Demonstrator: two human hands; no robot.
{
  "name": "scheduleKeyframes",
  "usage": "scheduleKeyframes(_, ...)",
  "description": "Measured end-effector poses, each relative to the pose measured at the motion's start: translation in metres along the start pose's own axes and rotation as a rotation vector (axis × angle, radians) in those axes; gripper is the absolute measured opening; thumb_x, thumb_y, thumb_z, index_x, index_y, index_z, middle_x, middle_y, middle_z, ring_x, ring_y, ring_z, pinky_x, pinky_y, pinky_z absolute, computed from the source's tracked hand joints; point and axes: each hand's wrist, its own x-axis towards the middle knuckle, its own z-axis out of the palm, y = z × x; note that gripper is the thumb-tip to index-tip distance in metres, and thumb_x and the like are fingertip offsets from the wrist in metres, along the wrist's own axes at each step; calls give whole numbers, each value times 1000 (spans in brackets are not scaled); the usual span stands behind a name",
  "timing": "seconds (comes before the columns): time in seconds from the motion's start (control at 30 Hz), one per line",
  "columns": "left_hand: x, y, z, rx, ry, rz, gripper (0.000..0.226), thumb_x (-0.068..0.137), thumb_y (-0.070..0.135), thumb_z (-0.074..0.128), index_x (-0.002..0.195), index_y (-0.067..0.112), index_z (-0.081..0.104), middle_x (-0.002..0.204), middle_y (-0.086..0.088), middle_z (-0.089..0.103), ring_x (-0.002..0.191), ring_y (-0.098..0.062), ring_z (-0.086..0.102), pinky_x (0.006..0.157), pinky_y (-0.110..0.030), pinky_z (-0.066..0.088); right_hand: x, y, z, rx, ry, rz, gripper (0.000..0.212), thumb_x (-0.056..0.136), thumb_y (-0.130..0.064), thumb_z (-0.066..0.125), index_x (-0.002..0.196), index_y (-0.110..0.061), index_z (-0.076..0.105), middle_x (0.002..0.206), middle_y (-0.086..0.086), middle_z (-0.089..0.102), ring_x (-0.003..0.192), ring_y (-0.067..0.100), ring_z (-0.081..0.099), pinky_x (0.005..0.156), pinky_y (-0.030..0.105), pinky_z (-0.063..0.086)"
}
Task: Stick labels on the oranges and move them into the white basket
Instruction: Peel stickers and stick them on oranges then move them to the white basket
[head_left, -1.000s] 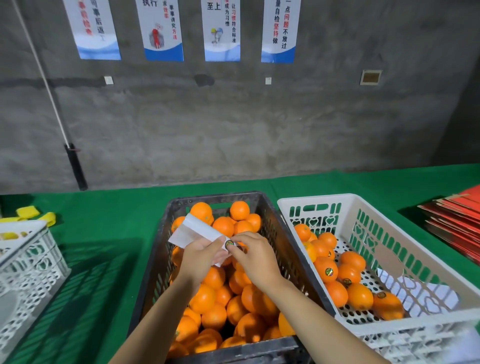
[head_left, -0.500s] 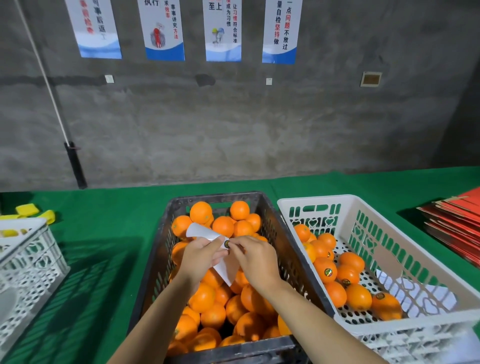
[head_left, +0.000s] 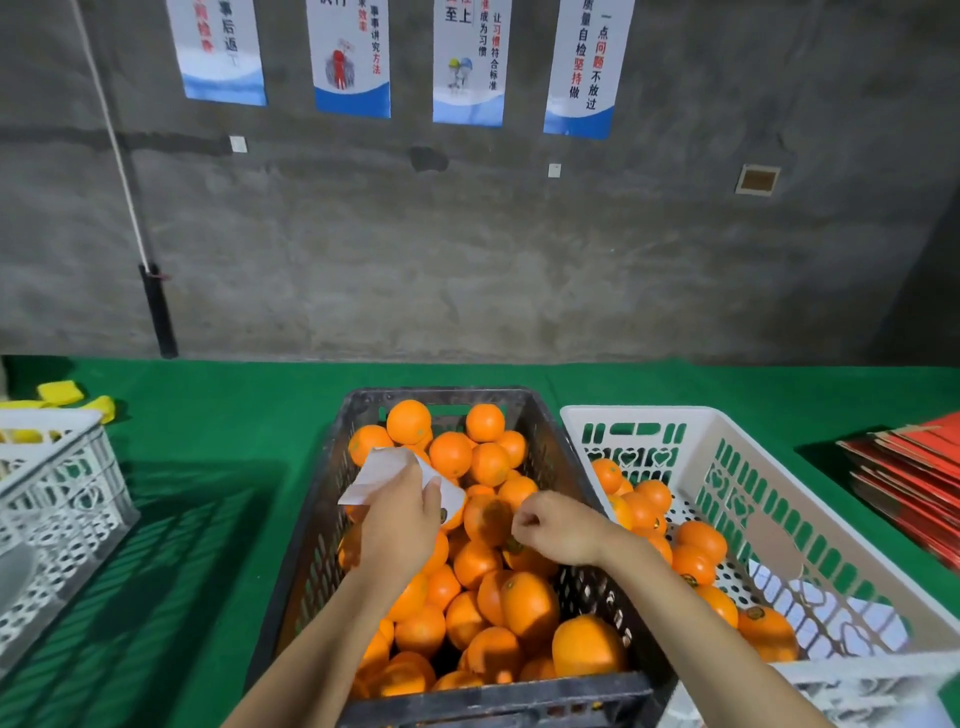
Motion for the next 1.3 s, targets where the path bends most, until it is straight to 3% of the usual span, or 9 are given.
scheduleKeyframes(0.13, 0, 0, 3, 71, -43, 70, 45, 106, 34, 41, 122, -9, 46, 59, 8, 41, 48, -11, 39, 45, -29, 27, -7, 4, 1, -351, -187, -11, 35, 96, -18, 47, 62, -25, 49, 85, -3, 51, 96, 23, 39, 104, 47, 22)
scheduleKeyframes(0.23, -1, -2, 4, 75, -47, 63, 45, 106, 34, 42, 122, -7, 46, 60, 8, 41, 48, -11, 40, 44, -24, 25, -6, 7, 6, -396, -284, 39, 29, 97, -18, 45, 69, -20, 52, 81, 0, 49, 100, 23, 43, 115, 53, 5)
scheduleKeyframes(0.33, -1, -3, 2, 83, -48, 55, 43, 105, 33, 43, 121, -6, 48, 60, 8, 40, 48, -10, 41, 42, -20, 23, -5, 10, 11, -343, -269, 65, 27, 99, -19, 45, 73, -17, 53, 71, -2, 47, 87, 22, 50, 116, 57, 0)
scheduleKeyframes(0.77, -2, -2, 6, 74, -67, 73, 27, 105, 31, 46, 82, 19, 37, 57, 4, 39, 49, -12, 40, 47, -27, 26, -6, 21, 24, -252, -28, -8, 12, 88, -28, 70, 76, -31, 68, 88, -11, 71, 95, 12, 60, 117, 52, 9)
scheduleKeyframes(0.83, -2, -2, 6, 63, -58, 55, 27, 105, 31, 46, 85, 12, 43, 57, 5, 39, 49, -11, 40, 46, -26, 26, -7, 18, 24, -231, -34, 15, 13, 88, -30, 72, 100, -36, 70, 89, -12, 69, 98, 15, 61, 118, 50, 15)
scheduleKeyframes(0.93, -2, -1, 5, 42, -51, 26, 32, 105, 27, 45, 106, -4, 51, 57, 7, 37, 49, -11, 38, 46, -23, 24, -9, 15, 22, -212, -41, 68, 54, 92, -29, 70, 143, -24, 53, 115, 0, 71, 114, 21, 62, 115, 42, 30)
scheduleKeyframes(1.07, -1, -1, 4, 45, -52, 18, 36, 105, 26, 46, 116, -7, 51, 58, 9, 37, 49, -10, 39, 45, -21, 23, -10, 17, 26, -248, -3, -11, 20, 99, -22, 54, 105, -24, 73, 107, -3, 71, 103, 24, 63, 94, 37, 45)
scheduleKeyframes(1.13, -1, -1, 4, 43, -53, 21, 36, 105, 27, 46, 117, -7, 51, 57, 9, 38, 48, -10, 40, 42, -19, 24, -12, 18, 30, -260, -53, -28, 22, 99, -33, 53, 79, -33, 61, 82, -9, 60, 87, 23, 56, 77, 34, 42)
scheduleKeyframes(1.3, 0, -3, 5, 44, -62, 35, 36, 105, 28, 46, 117, -5, 50, 57, 8, 39, 47, -10, 40, 41, -19, 24, -7, 17, 39, -588, -230, 79, 58, 77, -68, 66, 110, -21, 58, 101, -1, 59, 99, 26, 55, 99, 46, 29)
